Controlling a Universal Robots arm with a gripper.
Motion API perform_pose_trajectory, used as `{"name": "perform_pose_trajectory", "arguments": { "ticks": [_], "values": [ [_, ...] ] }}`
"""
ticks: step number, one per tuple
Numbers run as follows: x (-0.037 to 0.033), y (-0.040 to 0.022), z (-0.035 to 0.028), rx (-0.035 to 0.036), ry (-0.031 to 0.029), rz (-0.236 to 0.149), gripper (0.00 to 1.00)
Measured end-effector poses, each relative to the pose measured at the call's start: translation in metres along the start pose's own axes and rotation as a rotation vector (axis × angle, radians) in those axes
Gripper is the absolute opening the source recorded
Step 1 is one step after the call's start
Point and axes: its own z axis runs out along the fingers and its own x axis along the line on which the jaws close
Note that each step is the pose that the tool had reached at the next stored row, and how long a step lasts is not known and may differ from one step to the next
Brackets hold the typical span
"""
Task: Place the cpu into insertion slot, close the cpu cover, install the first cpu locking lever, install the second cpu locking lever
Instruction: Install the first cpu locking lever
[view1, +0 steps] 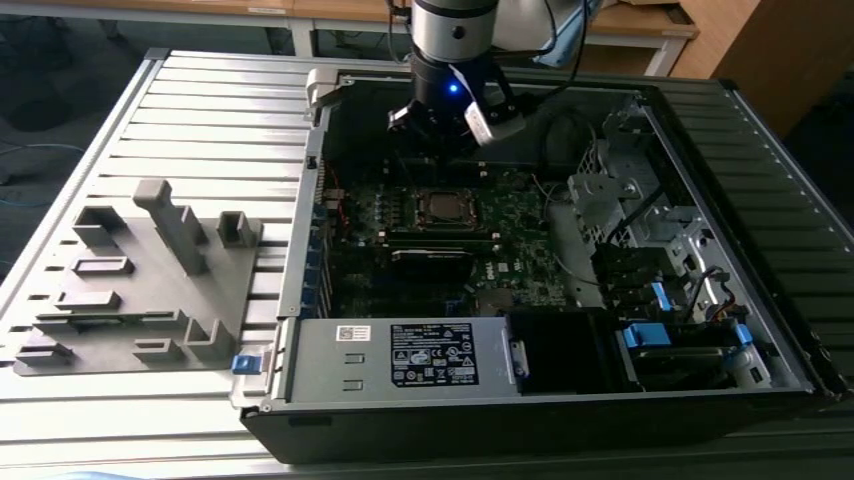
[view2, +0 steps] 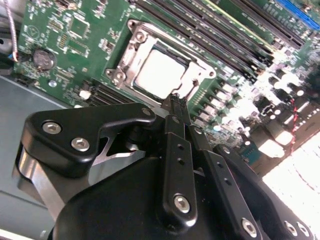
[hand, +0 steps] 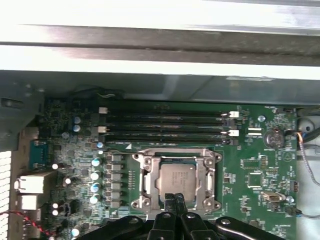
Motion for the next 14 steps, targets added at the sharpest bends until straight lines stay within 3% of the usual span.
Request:
{"name": "perform_pose_trajectory", "arguments": {
  "ticks": [9,14],
  "values": [
    [0.0187,0.0002,0.0000,-0.0001,-0.0001,0.000,0.11],
    [0.0203,0.0001,-0.0003,0.0000,0.0000,0.000,0.11]
  ]
}}
